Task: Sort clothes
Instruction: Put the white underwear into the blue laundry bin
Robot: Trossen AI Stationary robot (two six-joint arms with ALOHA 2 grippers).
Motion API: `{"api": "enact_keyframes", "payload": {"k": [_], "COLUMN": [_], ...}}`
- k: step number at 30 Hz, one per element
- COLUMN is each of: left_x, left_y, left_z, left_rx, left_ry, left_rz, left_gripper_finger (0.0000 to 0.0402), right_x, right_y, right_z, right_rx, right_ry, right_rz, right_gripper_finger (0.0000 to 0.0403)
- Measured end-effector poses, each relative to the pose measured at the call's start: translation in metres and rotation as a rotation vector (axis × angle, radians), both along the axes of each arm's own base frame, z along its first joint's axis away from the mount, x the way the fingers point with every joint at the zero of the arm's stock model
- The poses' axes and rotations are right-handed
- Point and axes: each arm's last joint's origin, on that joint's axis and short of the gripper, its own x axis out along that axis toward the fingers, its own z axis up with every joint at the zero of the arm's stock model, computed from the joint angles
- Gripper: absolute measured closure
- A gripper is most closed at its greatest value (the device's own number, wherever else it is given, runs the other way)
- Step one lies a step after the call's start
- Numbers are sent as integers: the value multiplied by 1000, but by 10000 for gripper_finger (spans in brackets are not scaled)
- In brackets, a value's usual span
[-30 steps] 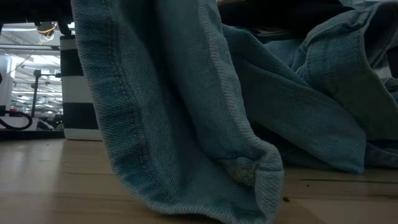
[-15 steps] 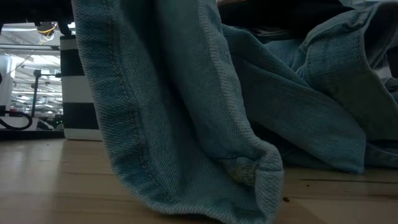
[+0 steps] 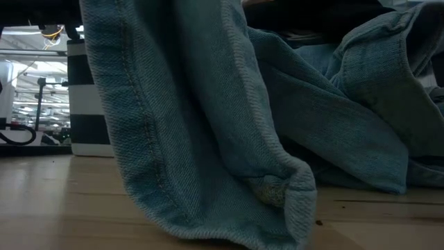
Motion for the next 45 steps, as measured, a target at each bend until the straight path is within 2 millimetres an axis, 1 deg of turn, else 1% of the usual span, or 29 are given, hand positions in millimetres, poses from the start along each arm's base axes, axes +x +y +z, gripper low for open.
{"api": "enact_keyframes", "payload": {"k": [2, 5, 10, 12, 16, 25, 29, 32, 34, 36, 39, 43, 45], "left_x": [1, 1, 1, 1, 1, 1, 1, 1, 1, 1, 1, 1, 1], "left_y": [0, 0, 0, 0, 0, 0, 0, 0, 0, 0, 0, 0, 0], "left_z": [-1, -2, -2, -2, -3, -3, -3, -3, -3, -3, -3, -3, -3], "left_rx": [1, 1, 2, 2, 3, 2, 3, 3, 2, 2, 3, 3, 2], "left_ry": [14, 20, 29, 31, 34, 34, 34, 33, 33, 33, 33, 33, 33], "left_rz": [0, 0, 0, 0, 0, 0, 0, 0, 0, 0, 0, 0, 0], "left_gripper_finger": [400, 400, 400, 400, 400, 400, 400, 400, 400, 400, 400, 400, 400], "right_x": [-1, -1, -2, -1, 4, 11, 15, 18, 18, 19, 19, 20, 21], "right_y": [1, 6, 9, 10, 11, 14, 15, 16, 15, 15, 16, 16, 16], "right_z": [-17, -35, -57, -62, -60, -46, -45, -48, -48, -49, -49, -48, -47], "right_rx": [58, 131, 93, 92, 43, 61, 37, 6, -12, -19, -35, -50, -63], "right_ry": [18, 42, 56, 47, -30, -156, -200, -201, -196, -196, -189, -199, -210], "right_rz": [34, 70, 48, 50, 49, 130, 109, 93, 101, 101, 115, 132, 147], "right_gripper_finger": [205, 205, 205, 205, 205, 205, 205, 208, 219, 243, 294, 377, 391]}}
